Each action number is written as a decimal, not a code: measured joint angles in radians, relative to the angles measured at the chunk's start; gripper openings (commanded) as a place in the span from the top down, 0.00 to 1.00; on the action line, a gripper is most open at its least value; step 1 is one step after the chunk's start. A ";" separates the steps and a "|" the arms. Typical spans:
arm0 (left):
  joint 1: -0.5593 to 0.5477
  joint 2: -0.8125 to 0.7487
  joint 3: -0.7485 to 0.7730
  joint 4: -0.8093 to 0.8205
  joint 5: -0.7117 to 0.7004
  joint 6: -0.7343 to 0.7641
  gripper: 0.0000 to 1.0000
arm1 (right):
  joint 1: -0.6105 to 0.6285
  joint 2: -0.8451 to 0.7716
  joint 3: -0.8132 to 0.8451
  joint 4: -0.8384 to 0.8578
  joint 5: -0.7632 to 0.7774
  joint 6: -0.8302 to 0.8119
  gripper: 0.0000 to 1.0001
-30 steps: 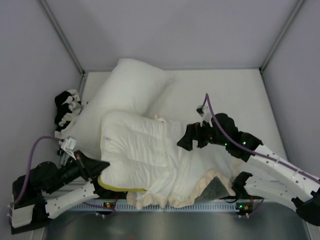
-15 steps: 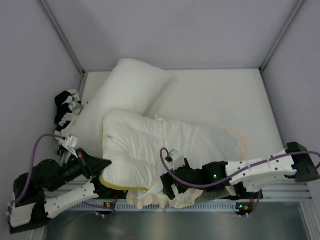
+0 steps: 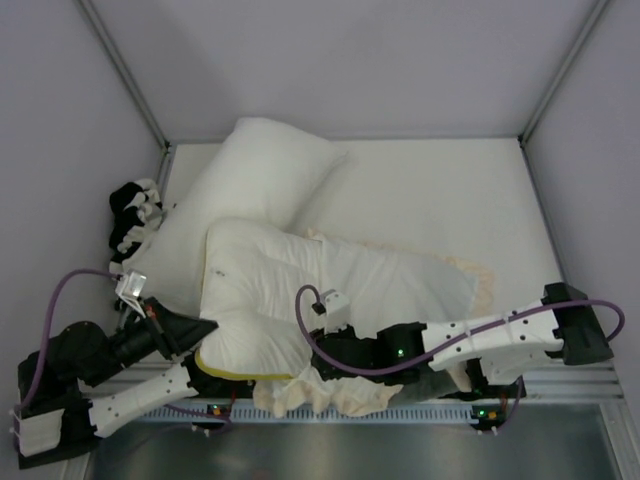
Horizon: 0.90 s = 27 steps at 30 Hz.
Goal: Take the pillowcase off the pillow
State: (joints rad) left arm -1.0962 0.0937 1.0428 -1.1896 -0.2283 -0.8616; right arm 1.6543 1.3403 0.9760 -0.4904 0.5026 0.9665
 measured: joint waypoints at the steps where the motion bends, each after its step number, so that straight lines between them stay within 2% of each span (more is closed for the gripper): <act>1: 0.000 0.000 0.011 -0.002 0.000 0.000 1.00 | 0.000 0.011 0.004 0.003 0.000 0.002 0.69; 2: 0.001 0.000 0.025 -0.002 0.000 0.001 1.00 | 0.000 0.024 0.006 0.003 0.000 0.004 0.75; 3: 0.001 0.000 0.039 -0.005 0.000 0.001 1.00 | 0.000 0.034 0.006 0.006 -0.002 0.006 0.90; 5: 0.001 0.000 0.070 -0.021 0.000 0.006 1.00 | 0.000 0.048 0.006 0.013 -0.006 0.013 1.00; 10: 0.001 0.001 0.164 -0.078 -0.019 0.024 1.00 | 0.000 0.033 -0.028 0.075 -0.007 0.053 1.00; 15: 0.000 0.000 0.274 -0.132 -0.089 0.031 1.00 | 0.004 -0.077 -0.150 0.071 0.018 0.133 1.00; 20: 0.000 0.000 0.388 -0.185 -0.171 0.050 1.00 | 0.006 -0.231 -0.249 0.016 0.071 0.242 1.00; 27: 0.000 0.000 0.566 -0.275 -0.267 0.064 1.00 | 0.007 -0.554 -0.358 -0.129 0.151 0.359 1.00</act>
State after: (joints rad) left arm -1.0962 0.0937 1.6085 -1.4643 -0.4950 -0.7971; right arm 1.6611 0.7860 0.6178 -0.6193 0.6540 1.3251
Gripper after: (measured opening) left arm 0.046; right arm 0.007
